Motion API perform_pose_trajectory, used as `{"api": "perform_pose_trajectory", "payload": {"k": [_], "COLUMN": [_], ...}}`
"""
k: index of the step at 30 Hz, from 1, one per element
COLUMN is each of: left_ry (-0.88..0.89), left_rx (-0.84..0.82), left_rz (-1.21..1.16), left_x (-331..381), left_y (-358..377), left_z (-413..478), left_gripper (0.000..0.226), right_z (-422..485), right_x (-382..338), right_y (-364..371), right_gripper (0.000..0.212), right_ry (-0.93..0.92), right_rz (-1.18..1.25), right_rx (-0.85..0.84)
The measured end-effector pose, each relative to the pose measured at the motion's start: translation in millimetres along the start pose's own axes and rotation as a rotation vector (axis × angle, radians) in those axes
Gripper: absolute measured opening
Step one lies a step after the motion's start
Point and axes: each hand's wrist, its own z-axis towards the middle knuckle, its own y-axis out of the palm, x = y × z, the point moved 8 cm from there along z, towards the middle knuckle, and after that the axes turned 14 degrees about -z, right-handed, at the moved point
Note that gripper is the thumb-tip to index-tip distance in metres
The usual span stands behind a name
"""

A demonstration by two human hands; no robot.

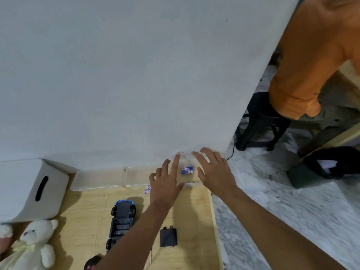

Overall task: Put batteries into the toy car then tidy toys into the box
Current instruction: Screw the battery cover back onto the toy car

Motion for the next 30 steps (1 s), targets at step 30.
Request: {"api": "perform_pose_trajectory", "payload": {"k": [30], "left_ry": [-0.021], "left_rx": [-0.159], "left_rz": [0.007], "left_x": [-3], "left_y": [9], "left_z": [-8], "left_gripper": [0.044], "right_z": [-29], "right_x": [-9], "right_y": [51], "right_gripper": [0.036], "right_ry": [0.144], "right_rz": [0.263], "right_rx": [-0.396]}}
